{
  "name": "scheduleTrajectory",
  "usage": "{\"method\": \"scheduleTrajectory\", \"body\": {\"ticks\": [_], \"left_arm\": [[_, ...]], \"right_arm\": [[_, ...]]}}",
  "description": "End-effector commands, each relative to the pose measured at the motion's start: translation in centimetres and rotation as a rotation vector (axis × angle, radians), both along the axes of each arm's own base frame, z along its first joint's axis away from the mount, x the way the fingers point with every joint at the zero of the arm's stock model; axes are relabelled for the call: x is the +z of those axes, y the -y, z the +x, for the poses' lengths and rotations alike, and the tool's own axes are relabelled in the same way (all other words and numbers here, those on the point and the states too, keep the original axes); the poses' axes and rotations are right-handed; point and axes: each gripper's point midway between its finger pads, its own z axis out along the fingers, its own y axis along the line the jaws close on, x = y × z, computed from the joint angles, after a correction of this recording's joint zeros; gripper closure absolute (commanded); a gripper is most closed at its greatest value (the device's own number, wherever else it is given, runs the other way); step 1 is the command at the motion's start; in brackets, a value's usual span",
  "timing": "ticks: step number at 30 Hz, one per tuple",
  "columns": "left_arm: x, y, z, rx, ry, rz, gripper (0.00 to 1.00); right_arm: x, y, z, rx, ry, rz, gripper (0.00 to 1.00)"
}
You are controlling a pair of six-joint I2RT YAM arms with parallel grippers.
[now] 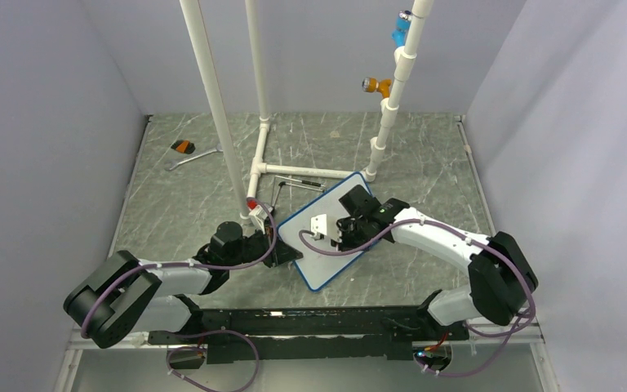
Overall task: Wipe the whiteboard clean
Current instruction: Erase the whiteboard at the center of the board.
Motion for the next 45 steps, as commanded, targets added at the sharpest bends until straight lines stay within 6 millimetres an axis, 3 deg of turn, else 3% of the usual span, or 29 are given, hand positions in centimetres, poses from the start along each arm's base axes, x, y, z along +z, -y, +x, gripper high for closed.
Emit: {"method": "scheduleTrajectory", "body": {"ticks": [1, 4, 7, 10, 14, 20, 24, 26, 29, 33, 36, 41, 43, 45], "left_arm": [[3.1, 1.3, -1.9, -0.140, 0.097, -0.083, 1.00], [3.2, 1.3, -1.9, -0.144, 0.098, -0.084, 1.00], [3.1, 1.3, -2.0, -0.145, 0.097, -0.086, 1.00], [3.0, 1.3, -2.0, -0.144, 0.097, -0.085, 1.00], [3.0, 1.4, -1.9, -0.145, 0.095, -0.085, 1.00], [3.0, 1.4, -1.9, -0.145, 0.094, -0.084, 1.00], [3.0, 1.3, -1.9, -0.142, 0.096, -0.077, 1.00], [3.1, 1.3, -1.9, -0.146, 0.097, -0.078, 1.00], [3.1, 1.3, -1.9, -0.145, 0.097, -0.078, 1.00], [3.1, 1.4, -1.9, -0.146, 0.097, -0.079, 1.00], [3.1, 1.4, -1.8, -0.148, 0.096, -0.081, 1.00], [3.1, 1.5, -1.9, -0.150, 0.092, -0.087, 1.00], [3.1, 1.4, -1.9, -0.147, 0.095, -0.087, 1.00], [3.1, 1.4, -1.9, -0.146, 0.095, -0.084, 1.00]], "right_arm": [[-1.4, 0.3, -2.1, 0.084, -0.078, -0.037, 1.00], [-1.4, 0.5, -0.1, -0.018, -0.008, -0.047, 1.00], [0.8, 0.5, 4.6, -0.226, 0.160, 0.029, 1.00], [3.1, 1.0, 6.5, -0.327, 0.270, 0.120, 1.00], [2.5, 1.6, 5.5, -0.285, 0.219, 0.092, 1.00], [-0.4, 0.8, -0.8, 0.009, -0.066, 0.036, 1.00], [-1.3, 0.7, -4.0, 0.151, -0.164, -0.007, 1.00], [-1.5, 0.6, -3.5, 0.126, -0.141, -0.019, 1.00], [-1.1, 0.5, -0.2, -0.023, -0.019, -0.015, 1.00], [2.0, 0.8, 4.7, -0.242, 0.182, 0.097, 1.00], [3.0, 1.3, 5.8, -0.309, 0.244, 0.127, 1.00], [2.0, 1.7, 5.6, -0.289, 0.208, 0.076, 1.00], [1.1, 1.5, 3.4, -0.177, 0.113, 0.049, 1.00], [0.2, 0.6, 0.0, -0.016, -0.028, 0.056, 1.00]]}}
